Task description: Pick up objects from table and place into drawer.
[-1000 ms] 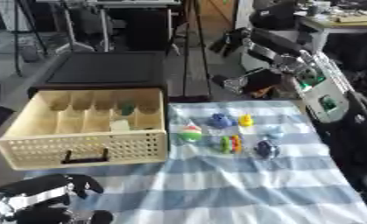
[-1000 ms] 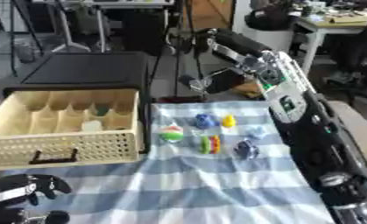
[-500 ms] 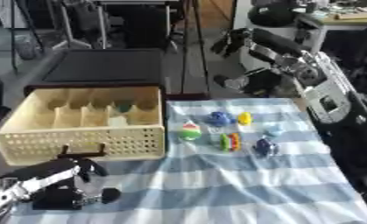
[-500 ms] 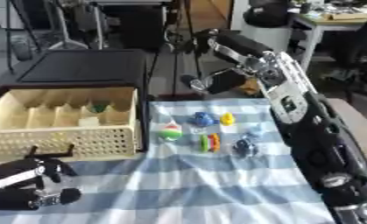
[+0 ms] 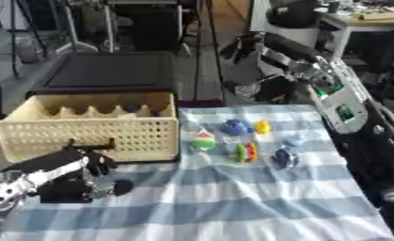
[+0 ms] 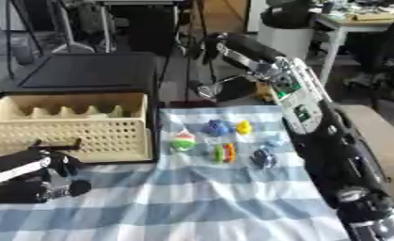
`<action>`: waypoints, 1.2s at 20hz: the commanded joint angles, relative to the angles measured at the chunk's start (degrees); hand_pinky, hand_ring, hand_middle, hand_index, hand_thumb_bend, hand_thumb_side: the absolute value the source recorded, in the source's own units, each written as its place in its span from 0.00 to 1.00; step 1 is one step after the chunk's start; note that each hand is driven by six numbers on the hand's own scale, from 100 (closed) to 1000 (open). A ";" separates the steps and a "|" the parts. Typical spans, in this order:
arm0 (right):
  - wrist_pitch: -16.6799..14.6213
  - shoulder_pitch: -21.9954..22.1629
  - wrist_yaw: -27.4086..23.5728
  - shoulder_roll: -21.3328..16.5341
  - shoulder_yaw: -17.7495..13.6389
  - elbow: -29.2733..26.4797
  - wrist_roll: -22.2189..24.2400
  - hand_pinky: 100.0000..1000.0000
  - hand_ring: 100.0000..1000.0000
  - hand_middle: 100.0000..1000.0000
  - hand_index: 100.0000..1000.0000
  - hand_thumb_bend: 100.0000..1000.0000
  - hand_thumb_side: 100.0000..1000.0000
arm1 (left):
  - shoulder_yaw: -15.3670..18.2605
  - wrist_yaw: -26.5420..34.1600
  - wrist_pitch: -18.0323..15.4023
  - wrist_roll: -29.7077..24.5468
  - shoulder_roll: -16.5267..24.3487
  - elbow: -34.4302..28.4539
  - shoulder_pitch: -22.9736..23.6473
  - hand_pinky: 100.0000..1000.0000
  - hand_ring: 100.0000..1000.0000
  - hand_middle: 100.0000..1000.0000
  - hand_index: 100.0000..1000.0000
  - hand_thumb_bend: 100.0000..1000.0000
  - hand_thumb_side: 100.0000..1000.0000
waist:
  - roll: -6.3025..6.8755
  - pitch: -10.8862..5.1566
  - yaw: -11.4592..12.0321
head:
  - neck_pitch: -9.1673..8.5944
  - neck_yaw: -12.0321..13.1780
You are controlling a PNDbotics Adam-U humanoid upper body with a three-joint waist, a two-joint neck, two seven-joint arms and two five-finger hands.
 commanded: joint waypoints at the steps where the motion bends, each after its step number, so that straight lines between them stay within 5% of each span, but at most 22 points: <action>1: -0.21 -1.38 0.35 -0.42 -0.59 -0.08 0.01 0.68 0.64 0.67 0.81 0.23 0.42 | 0.92 -0.81 0.09 0.58 -0.72 2.87 -2.09 0.65 0.76 0.80 0.87 0.65 1.00 | 0.05 -0.38 -0.25 | -0.09 0.33; 24: -0.41 -2.27 0.07 0.72 -0.64 -0.35 0.42 0.68 0.64 0.66 0.81 0.18 0.42 | 6.98 -6.89 -0.78 10.40 -6.77 21.95 -11.90 0.61 0.71 0.74 0.82 0.62 1.00 | -0.77 1.60 -3.80 | -1.73 1.99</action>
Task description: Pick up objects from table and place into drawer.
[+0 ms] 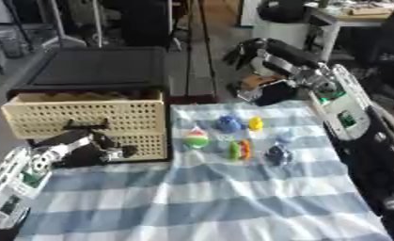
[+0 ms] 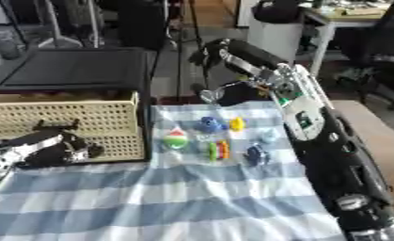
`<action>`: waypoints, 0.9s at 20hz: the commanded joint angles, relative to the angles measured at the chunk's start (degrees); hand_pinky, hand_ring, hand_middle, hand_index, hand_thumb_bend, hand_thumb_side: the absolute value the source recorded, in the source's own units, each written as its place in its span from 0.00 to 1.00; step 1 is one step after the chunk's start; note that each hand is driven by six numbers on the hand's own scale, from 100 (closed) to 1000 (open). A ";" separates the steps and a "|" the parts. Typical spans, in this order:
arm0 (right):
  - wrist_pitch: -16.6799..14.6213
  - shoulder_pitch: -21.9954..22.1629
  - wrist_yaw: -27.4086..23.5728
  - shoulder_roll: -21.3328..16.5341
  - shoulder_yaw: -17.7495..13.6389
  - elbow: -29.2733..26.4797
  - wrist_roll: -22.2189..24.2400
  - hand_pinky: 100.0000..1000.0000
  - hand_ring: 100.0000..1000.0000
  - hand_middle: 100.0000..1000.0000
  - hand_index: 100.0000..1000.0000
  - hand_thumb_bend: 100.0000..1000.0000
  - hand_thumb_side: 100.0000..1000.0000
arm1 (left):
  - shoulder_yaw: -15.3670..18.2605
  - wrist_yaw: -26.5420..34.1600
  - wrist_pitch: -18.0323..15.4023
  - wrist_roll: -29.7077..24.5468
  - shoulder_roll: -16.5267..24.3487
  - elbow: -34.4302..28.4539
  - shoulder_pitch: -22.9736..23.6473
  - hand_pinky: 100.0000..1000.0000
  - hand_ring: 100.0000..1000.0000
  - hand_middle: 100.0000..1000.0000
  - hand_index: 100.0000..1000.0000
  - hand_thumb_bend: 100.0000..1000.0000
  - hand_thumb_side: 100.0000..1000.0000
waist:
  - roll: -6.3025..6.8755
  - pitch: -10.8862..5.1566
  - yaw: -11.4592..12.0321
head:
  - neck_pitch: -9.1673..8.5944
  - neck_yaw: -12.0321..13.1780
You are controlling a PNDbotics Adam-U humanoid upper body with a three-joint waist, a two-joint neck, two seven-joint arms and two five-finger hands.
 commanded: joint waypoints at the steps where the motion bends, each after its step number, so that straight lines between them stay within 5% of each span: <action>1: -0.15 -1.60 -0.13 -0.66 -0.61 -0.64 0.14 0.68 0.64 0.66 0.81 0.18 0.42 | 2.01 -0.68 0.07 1.82 0.32 0.95 -2.41 0.62 0.71 0.74 0.82 0.64 1.00 | 0.05 -0.51 -0.22 | -0.70 0.29; 12: -0.36 -1.87 -0.34 -0.18 -0.46 -0.67 0.46 0.68 0.64 0.66 0.81 0.16 0.42 | 4.38 -2.40 0.07 4.43 -1.11 7.47 -4.52 0.60 0.67 0.70 0.80 0.64 1.00 | -0.07 0.07 -1.63 | -1.35 0.66; 18: -0.13 -1.41 -0.65 -0.27 -0.79 -0.81 0.39 0.67 0.63 0.65 0.81 0.15 0.42 | 4.64 -1.00 -0.82 6.98 -0.29 4.56 -3.17 0.57 0.59 0.64 0.77 0.64 1.00 | -0.11 0.16 -1.83 | -1.36 0.47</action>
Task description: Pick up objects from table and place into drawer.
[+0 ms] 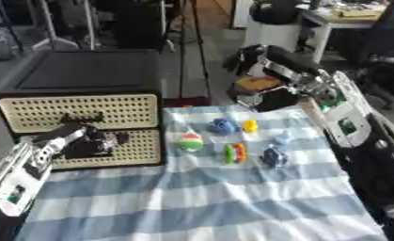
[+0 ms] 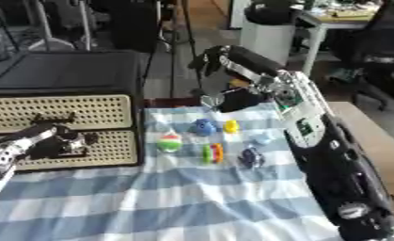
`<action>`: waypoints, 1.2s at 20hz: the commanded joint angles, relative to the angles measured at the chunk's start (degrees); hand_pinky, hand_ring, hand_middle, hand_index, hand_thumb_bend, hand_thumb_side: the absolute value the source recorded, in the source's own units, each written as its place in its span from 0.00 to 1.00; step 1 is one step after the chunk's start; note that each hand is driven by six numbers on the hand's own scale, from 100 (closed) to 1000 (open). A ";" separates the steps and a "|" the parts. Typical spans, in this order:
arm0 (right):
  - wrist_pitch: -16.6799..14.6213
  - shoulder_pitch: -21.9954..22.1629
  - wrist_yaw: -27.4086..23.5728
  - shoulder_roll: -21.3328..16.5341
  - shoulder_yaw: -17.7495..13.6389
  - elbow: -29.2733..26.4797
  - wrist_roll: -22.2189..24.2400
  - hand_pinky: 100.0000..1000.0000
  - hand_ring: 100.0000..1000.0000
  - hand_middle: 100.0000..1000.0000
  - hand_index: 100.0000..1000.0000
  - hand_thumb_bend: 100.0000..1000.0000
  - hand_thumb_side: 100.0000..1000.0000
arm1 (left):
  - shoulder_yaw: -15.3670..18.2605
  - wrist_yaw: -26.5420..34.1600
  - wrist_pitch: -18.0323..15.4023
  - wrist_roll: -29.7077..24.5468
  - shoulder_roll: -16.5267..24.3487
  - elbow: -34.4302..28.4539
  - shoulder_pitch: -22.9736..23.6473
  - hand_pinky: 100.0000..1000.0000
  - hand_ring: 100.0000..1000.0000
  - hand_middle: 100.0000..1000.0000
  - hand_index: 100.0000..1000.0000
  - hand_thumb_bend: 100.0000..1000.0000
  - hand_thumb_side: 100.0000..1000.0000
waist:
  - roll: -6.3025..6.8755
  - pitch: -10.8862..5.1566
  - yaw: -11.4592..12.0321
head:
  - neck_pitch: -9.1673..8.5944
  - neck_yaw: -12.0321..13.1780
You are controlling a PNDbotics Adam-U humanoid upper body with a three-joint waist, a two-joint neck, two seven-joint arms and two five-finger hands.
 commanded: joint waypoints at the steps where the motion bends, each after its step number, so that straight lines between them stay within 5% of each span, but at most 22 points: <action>1: 0.16 -0.92 -0.56 -0.84 -0.83 -0.89 0.10 0.67 0.63 0.65 0.81 0.14 0.42 | 0.90 1.29 -0.26 1.72 1.84 -3.58 -0.24 0.56 0.58 0.64 0.77 0.64 1.00 | 0.13 -0.62 -0.06 | -0.41 -0.16; 17: 1.56 3.02 -3.80 -2.54 -2.29 -4.61 -0.30 0.65 0.62 0.63 0.81 0.12 0.44 | 3.19 9.58 0.75 4.73 11.72 -36.68 14.54 0.46 0.45 0.52 0.70 0.61 1.00 | 0.30 -1.13 0.68 | 0.34 -0.48; 24: 3.00 6.82 -8.76 -4.14 -3.40 -9.25 -2.86 0.59 0.56 0.57 0.78 0.12 0.43 | 5.61 13.48 1.31 8.40 12.08 -46.54 20.88 0.42 0.42 0.50 0.69 0.63 1.00 | 0.30 -1.36 1.21 | 0.96 -0.07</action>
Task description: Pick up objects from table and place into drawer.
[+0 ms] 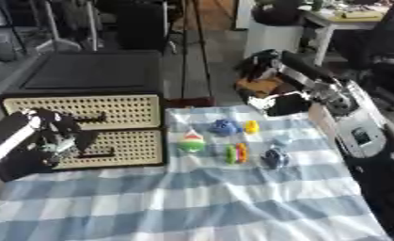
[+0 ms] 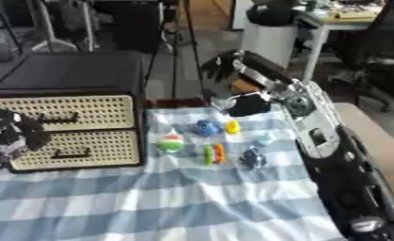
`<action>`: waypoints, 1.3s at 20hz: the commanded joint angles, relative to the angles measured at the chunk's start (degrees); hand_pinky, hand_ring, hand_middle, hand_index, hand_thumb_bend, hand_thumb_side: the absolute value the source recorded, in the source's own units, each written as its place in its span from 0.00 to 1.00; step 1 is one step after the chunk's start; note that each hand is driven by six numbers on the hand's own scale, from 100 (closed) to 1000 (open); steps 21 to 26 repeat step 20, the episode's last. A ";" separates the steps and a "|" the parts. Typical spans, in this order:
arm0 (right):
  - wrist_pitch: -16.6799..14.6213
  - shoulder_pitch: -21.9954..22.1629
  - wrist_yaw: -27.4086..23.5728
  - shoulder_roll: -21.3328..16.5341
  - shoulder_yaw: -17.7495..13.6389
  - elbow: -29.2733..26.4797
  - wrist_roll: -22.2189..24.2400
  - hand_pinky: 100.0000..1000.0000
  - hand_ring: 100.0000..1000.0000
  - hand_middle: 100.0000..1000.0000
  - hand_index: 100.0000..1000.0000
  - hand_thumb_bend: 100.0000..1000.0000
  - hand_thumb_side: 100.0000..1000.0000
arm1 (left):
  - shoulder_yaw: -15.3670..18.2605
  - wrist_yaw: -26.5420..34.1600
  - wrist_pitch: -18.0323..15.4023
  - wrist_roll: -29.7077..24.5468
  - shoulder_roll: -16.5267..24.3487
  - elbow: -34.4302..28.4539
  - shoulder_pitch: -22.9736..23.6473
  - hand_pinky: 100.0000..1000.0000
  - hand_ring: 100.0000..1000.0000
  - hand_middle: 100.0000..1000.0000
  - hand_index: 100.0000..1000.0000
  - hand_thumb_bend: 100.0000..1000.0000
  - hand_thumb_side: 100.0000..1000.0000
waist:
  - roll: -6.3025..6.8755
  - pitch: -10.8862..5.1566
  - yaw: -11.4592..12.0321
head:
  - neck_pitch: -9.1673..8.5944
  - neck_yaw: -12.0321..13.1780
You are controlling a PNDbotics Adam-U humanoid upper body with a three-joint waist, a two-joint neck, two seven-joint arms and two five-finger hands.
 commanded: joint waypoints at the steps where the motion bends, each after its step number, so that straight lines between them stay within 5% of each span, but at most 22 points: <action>1: 0.73 0.48 -2.83 -2.50 -1.11 -3.41 -1.58 0.58 0.55 0.56 0.78 0.12 0.43 | 1.72 2.26 -0.04 2.36 1.16 -4.36 0.80 0.42 0.42 0.49 0.69 0.63 1.00 | 0.24 -0.82 0.05 | 0.39 0.19; 13: 2.44 6.90 -8.39 -4.97 -2.04 -7.50 -5.33 0.43 0.47 0.49 0.77 0.11 0.42 | 3.23 8.83 -9.33 7.96 0.42 -5.29 4.11 0.34 0.33 0.41 0.71 0.65 1.00 | 0.14 -0.80 0.44 | 0.28 -0.10; 26: 2.52 8.59 -9.22 -5.32 -2.12 -7.76 -5.16 0.40 0.45 0.46 0.78 0.11 0.42 | 3.49 8.01 -10.47 7.69 0.20 -5.29 4.61 0.30 0.26 0.35 0.71 0.64 1.00 | -0.01 -0.40 0.58 | 0.12 -0.17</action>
